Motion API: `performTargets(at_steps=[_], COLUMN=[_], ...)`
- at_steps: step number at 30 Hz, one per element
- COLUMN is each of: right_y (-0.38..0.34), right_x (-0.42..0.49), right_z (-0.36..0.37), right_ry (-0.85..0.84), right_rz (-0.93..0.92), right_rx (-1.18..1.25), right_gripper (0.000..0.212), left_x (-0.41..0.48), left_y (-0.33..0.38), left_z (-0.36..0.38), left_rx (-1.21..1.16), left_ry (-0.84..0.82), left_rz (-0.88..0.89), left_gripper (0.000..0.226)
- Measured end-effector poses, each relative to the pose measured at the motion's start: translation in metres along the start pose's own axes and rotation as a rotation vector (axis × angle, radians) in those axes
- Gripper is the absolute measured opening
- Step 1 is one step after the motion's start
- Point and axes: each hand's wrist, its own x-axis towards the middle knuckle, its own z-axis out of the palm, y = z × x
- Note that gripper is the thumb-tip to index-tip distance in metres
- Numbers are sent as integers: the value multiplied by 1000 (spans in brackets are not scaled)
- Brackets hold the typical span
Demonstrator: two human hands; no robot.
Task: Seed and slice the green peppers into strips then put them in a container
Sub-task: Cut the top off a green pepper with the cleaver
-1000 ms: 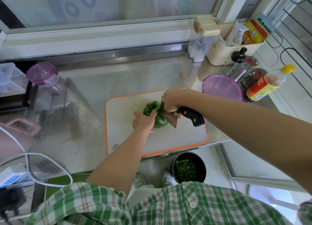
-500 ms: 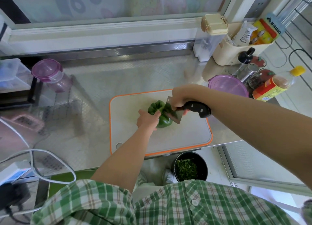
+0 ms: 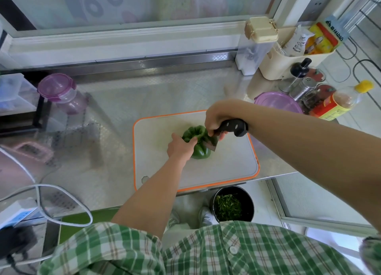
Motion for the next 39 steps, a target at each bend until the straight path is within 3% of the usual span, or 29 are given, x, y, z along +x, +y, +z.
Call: performTargets(at_steps=[6,10,13,16,22,25,29,34,36,39], right_y=[-1,15,30,34,42,41,36,34,35,35], right_x=[2,-4,-8,-6,-2,0,-2,6,11,14], right_z=[7,11,16,20,28,31,31,30,30,31], right_ry=[49,79,102,118,166,242,284,382,398,445], right_rz=[-6,-22,-40,-41,-56,-50,-76,-102,-112,-154], right_rx=[-52,82,188,253,319,274,218,218,220,202], right_gripper=[32,31,34,32,22,11,11,17,19,21], left_x=[-2,-6,-11,-16,-16,-8,-5,-10,-6,4], left_y=[1,-8,-20,-28,-24,-22,-15,-5,-2,-3], left_z=[-1,-3,-4,1,-4,-13,-23,-16,-15,-17], left_rx=[-1,59,11,68,48,-14,-319,-515,-552,-515], left_ry=[10,-22,-130,-101,-13,-78,-202,-151,-80,53], left_rz=[28,107,162,261,391,316,85,9,61,145], left_gripper=[59,59,80,107,96,87,45,54,57,81])
